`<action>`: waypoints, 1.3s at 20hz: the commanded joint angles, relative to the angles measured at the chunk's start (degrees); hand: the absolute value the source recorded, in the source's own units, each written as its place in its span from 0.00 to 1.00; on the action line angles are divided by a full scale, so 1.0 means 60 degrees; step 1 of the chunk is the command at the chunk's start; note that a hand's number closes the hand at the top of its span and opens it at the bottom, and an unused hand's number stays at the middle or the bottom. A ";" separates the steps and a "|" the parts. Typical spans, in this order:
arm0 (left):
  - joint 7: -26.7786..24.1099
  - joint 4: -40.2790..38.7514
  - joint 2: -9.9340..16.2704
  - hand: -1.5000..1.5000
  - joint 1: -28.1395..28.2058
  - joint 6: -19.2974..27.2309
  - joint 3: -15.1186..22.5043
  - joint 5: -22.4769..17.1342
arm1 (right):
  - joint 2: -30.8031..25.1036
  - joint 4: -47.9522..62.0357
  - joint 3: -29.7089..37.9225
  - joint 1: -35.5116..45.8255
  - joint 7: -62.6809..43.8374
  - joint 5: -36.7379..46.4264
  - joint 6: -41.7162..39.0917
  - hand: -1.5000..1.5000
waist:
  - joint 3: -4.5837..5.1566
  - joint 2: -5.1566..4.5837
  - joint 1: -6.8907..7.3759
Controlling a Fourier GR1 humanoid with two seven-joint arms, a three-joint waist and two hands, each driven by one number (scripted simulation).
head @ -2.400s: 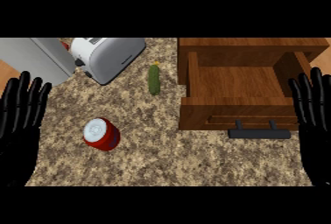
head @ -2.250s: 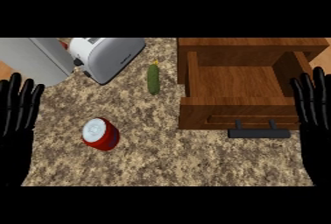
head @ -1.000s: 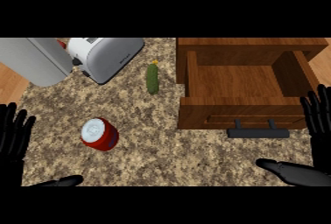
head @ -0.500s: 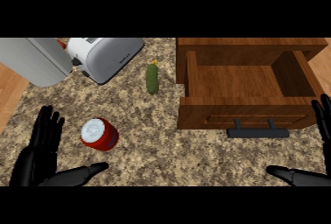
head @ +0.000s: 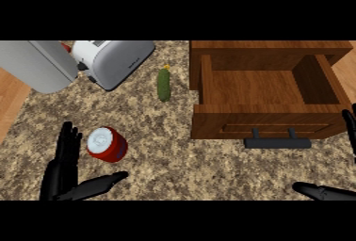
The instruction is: Pick up the can, place it into the drawer and close the drawer
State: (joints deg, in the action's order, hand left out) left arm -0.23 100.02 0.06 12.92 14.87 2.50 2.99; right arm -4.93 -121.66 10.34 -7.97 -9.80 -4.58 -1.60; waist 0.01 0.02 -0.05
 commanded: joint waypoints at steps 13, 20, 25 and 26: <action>-0.3107 -0.4960 0.0027 0.00 -0.1404 -0.0055 -0.1132 -0.0909 | -0.0188 -0.0439 0.0735 0.0009 -0.0463 -0.0383 -0.0461 0.00 | 0.0001 -0.0007 -0.0010; -0.3409 -0.6434 0.0201 0.00 -0.2406 0.0025 -0.1753 -0.1375 | -0.0465 -0.0766 0.1474 -0.0144 -0.0865 -0.1066 -0.0856 0.00 | 0.0000 -0.0004 -0.0029; -0.4278 -0.7450 0.0400 0.00 -0.2629 -0.0441 -0.2119 -0.1786 | -0.0055 -0.0925 0.1240 -0.0201 -0.0838 -0.0841 -0.0825 0.00 | -0.0001 -0.0001 -0.0018; -0.4238 -0.7878 0.0747 0.00 -0.2901 -0.0790 -0.2271 -0.1829 | 0.0074 -0.1770 0.1034 -0.0667 -0.1069 -0.0529 -0.0748 0.00 | 0.0001 -0.0001 -0.0042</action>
State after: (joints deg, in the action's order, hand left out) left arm -24.06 57.56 2.39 -2.41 12.67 -9.32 -6.64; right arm -5.27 -128.31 16.50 -9.97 -15.08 -8.49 -5.93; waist 0.01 -0.01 -0.22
